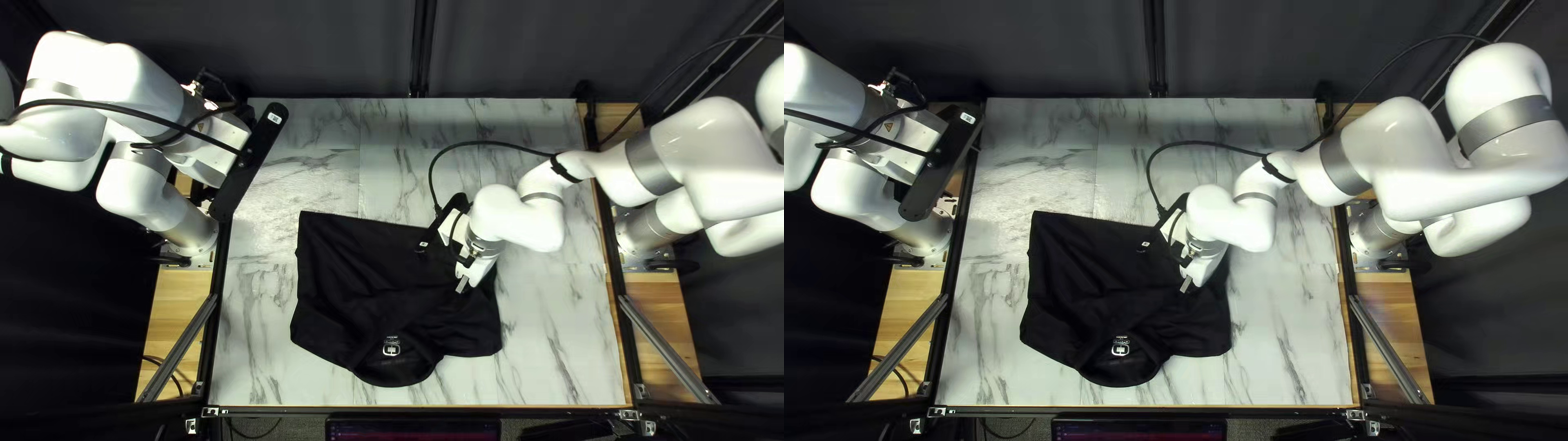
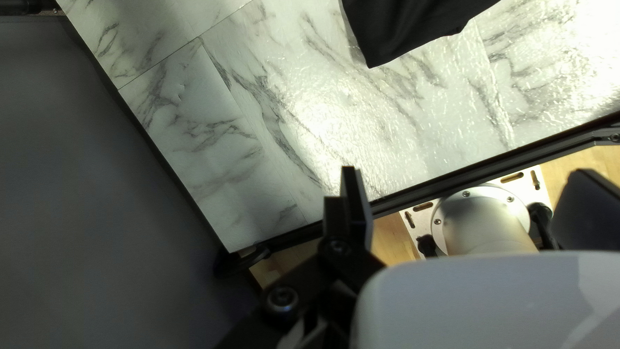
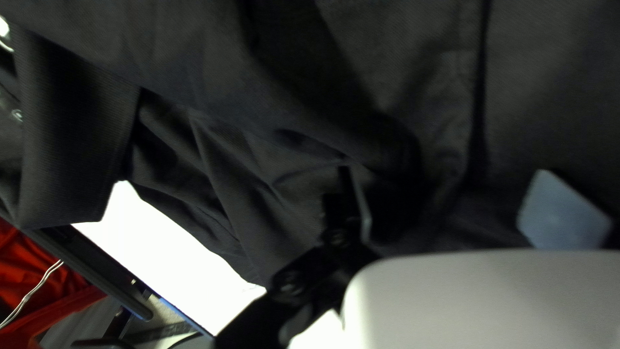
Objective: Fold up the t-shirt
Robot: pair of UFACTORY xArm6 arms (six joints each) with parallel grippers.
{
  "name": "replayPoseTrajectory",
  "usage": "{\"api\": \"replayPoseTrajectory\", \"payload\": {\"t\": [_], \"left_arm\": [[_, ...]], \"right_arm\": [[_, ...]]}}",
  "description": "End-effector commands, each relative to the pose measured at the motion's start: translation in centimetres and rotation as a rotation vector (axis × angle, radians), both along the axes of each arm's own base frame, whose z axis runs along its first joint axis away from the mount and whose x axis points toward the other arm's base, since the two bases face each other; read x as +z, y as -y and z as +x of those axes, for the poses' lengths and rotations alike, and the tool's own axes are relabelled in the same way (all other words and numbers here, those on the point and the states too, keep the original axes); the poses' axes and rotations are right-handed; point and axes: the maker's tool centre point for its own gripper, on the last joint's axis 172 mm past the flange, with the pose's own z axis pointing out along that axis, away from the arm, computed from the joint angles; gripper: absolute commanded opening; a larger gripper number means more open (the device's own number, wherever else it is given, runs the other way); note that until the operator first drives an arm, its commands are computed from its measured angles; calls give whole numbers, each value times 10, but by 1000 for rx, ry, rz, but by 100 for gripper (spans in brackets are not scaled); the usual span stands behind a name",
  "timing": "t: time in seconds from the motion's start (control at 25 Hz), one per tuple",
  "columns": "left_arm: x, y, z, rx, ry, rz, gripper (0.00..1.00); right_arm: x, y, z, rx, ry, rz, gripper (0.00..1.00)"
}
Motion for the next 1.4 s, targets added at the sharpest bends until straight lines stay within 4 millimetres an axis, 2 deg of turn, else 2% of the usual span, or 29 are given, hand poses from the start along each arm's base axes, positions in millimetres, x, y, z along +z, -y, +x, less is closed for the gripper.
{"api": "replayPoseTrajectory", "payload": {"t": [0.04, 0.2, 0.44, 0.64, 0.76, 0.8, 0.84, 0.88, 1.2, 1.28, 1.4], "left_arm": [[0, 0, 0, 0, 0, 0, 100], [0, 0, 0, 0, 0, 0, 100], [0, 0, 0, 0, 0, 0, 100], [0, 0, 0, 0, 0, 0, 100], [0, 0, 0, 0, 0, 0, 100], [0, 0, 0, 0, 0, 0, 100], [0, 0, 0, 0, 0, 0, 100], [0, 0, 0, 0, 0, 0, 100], [0, 0, 0, 0, 0, 0, 100], [0, 0, 0, 0, 0, 0, 100], [0, 0, 0, 0, 0, 0, 100]], "right_arm": [[5, -11, 2, 6, 2, 2, 0], [20, -24, -2, 5, 22, -23, 0], [48, -61, -9, 17, 110, -113, 0], [49, -97, -19, 62, 209, -222, 0], [36, -124, -20, 155, 273, -305, 0], [33, -126, -20, 174, 281, -318, 50], [28, -125, -21, 206, 297, -328, 96], [26, -122, -22, 222, 305, -328, 100], [65, -64, -9, 194, 317, -190, 100], [78, -43, 0, 150, 313, -118, 100], [85, -28, 7, 72, 296, -33, 100]]}}
